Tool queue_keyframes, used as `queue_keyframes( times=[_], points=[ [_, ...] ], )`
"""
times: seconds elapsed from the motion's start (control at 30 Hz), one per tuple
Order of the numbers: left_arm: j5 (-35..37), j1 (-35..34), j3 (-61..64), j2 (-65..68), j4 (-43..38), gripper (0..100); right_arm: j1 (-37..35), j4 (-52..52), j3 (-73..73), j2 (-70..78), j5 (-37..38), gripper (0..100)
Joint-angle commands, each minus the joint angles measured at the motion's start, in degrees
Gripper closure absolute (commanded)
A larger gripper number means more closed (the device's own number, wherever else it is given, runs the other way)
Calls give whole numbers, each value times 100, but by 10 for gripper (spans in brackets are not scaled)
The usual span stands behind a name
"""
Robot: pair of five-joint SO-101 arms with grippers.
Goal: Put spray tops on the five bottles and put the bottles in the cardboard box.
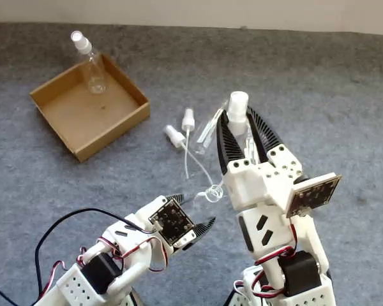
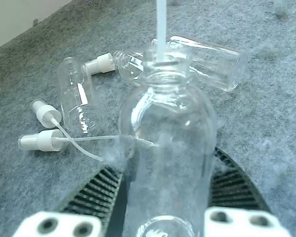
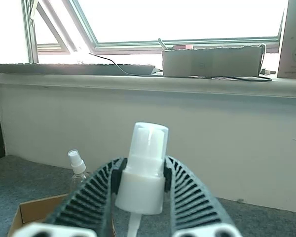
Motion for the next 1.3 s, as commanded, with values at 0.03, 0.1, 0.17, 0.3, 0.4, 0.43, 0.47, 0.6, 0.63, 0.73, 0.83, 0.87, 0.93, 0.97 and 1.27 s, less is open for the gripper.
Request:
queue_keyframes(
  times=[0.03, 0.1, 0.17, 0.3, 0.4, 0.43, 0.47, 0.6, 0.63, 0.73, 0.83, 0.87, 0.93, 0.97, 1.27],
  points=[
    [-62, 22, 127, -84, -167, 940, -66, -127, -171, -40, 70, 989],
    [-62, -40, 127, -84, -167, 940, -66, -127, 48, -40, 70, 989],
    [-62, -189, 119, -84, -176, 940, -66, -127, 242, -40, 70, 989],
    [-62, -347, 119, -84, -343, 940, -66, -127, 549, -48, 70, 988],
    [-62, -382, 119, -84, -633, 940, -66, -127, 708, -48, 53, 985],
    [-62, -409, 119, -84, -703, 940, -66, -127, 743, -48, 53, 985],
    [-62, -444, 119, -84, -756, 940, -66, -127, 760, -48, 44, 985],
    [-53, -646, 119, -84, -818, 940, -66, -66, 778, -48, 44, 985],
    [-53, -690, 119, -84, -862, 940, -75, 84, 778, -48, 62, 985],
    [-53, -787, 119, -84, -1002, 940, -75, 655, 743, -48, 70, 984],
    [-53, -778, 119, -84, -1002, 940, -154, 1033, 716, -48, 79, 977],
    [-53, -787, 119, -84, -1002, 940, -259, 1112, 716, -48, 88, 960],
    [-53, -787, 119, -84, -993, 940, -497, 1305, 716, -48, 88, 901],
    [-53, -787, 119, -84, -993, 940, -576, 1393, 716, -48, 88, 874],
    [-53, -787, 119, -84, -985, 940, -629, 1666, 716, -1138, 88, 829]
  ],
)
